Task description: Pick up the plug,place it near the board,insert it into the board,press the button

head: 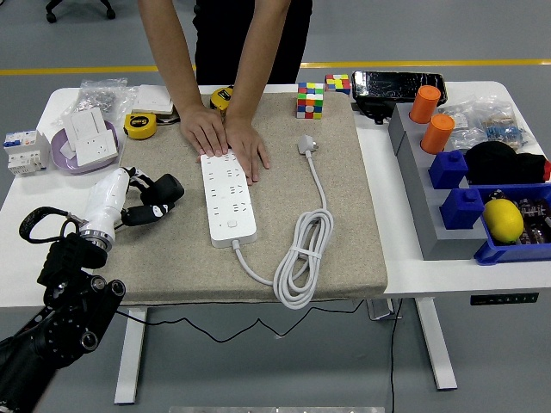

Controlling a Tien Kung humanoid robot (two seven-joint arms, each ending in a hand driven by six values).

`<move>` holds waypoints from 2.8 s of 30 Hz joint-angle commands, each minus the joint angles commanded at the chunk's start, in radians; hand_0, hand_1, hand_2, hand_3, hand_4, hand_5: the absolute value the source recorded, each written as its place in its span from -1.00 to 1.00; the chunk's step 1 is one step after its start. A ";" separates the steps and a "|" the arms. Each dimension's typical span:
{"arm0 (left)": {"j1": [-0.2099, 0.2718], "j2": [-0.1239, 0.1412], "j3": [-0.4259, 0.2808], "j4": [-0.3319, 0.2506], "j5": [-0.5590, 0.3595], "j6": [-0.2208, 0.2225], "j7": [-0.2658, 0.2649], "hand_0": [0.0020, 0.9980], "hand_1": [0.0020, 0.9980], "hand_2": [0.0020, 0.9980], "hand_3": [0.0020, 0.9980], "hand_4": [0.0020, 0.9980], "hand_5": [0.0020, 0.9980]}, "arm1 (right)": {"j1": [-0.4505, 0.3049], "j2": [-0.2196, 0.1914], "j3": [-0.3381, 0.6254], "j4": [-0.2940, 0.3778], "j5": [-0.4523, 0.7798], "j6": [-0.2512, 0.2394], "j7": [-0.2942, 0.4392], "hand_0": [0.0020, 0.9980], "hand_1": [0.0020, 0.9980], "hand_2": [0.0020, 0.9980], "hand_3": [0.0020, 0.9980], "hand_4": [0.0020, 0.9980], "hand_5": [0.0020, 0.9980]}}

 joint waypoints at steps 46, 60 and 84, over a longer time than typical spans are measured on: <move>-0.205 0.190 0.421 0.011 -0.201 -0.115 0.013 0.30 0.36 -0.09 -0.12 -0.03 -1.00 | 0.014 -0.011 0.002 0.000 -0.001 0.000 -0.002 0.67 0.52 0.51 0.57 1.00 0.67; -0.213 0.199 0.435 0.019 -0.196 -0.122 0.015 0.30 0.37 -0.06 -0.10 0.00 -1.00 | 0.014 -0.013 0.004 0.000 -0.004 0.001 -0.003 0.67 0.52 0.51 0.58 1.00 0.67; -0.222 0.197 0.451 0.027 -0.182 -0.141 0.021 0.31 0.37 -0.03 -0.09 0.02 -1.00 | 0.017 -0.014 0.005 0.000 -0.005 0.001 -0.002 0.67 0.52 0.51 0.58 1.00 0.67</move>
